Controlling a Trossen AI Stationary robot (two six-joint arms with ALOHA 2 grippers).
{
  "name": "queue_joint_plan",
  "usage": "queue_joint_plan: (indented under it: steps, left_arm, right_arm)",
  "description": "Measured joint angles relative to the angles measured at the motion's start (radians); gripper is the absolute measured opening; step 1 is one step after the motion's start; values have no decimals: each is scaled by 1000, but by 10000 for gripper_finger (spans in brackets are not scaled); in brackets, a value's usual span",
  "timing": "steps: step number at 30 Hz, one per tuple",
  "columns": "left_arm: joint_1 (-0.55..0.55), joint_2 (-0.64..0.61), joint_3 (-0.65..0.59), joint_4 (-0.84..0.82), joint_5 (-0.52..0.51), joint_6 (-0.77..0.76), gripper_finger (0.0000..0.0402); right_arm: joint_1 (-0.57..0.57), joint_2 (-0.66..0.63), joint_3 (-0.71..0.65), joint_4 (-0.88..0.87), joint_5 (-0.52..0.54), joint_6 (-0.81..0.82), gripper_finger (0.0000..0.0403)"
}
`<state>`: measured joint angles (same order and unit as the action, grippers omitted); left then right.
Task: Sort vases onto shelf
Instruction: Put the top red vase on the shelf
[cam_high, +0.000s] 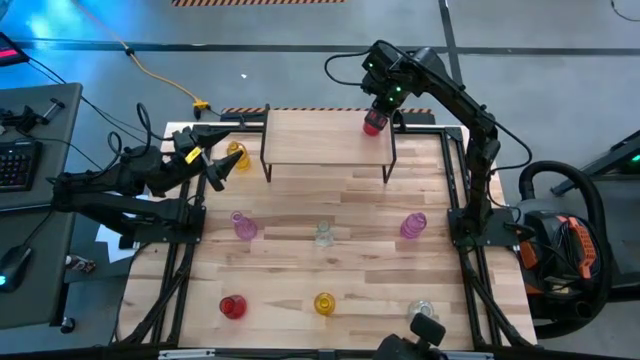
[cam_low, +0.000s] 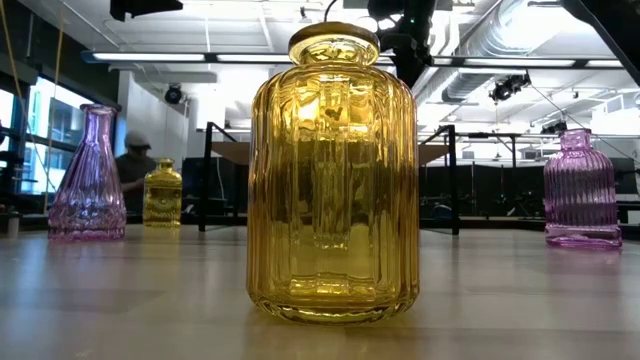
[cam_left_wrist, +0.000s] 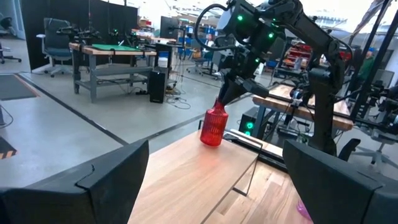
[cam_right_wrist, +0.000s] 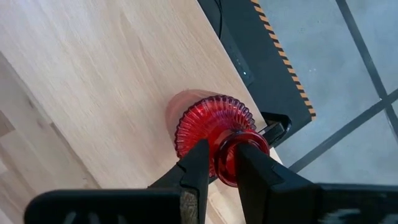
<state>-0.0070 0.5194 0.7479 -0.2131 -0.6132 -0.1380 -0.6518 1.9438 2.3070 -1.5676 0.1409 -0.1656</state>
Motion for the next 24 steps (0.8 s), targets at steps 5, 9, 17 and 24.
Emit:
queue_joint_plan:
  steps: [5,9,17,24]
  left_arm:
    - [0,0,0,0,0,0,362]
    - [0,0,0,0,0,0,362]
    - [0,0,0,0,0,0,362]
    - [0,0,0,0,0,1,362]
  right_arm:
    - [1,0,0,-3,-15,0,53]
    - [1,0,0,-3,-22,0,53]
    - [5,0,0,-2,-22,-24,66]
    - [5,0,0,8,-23,-17,96]
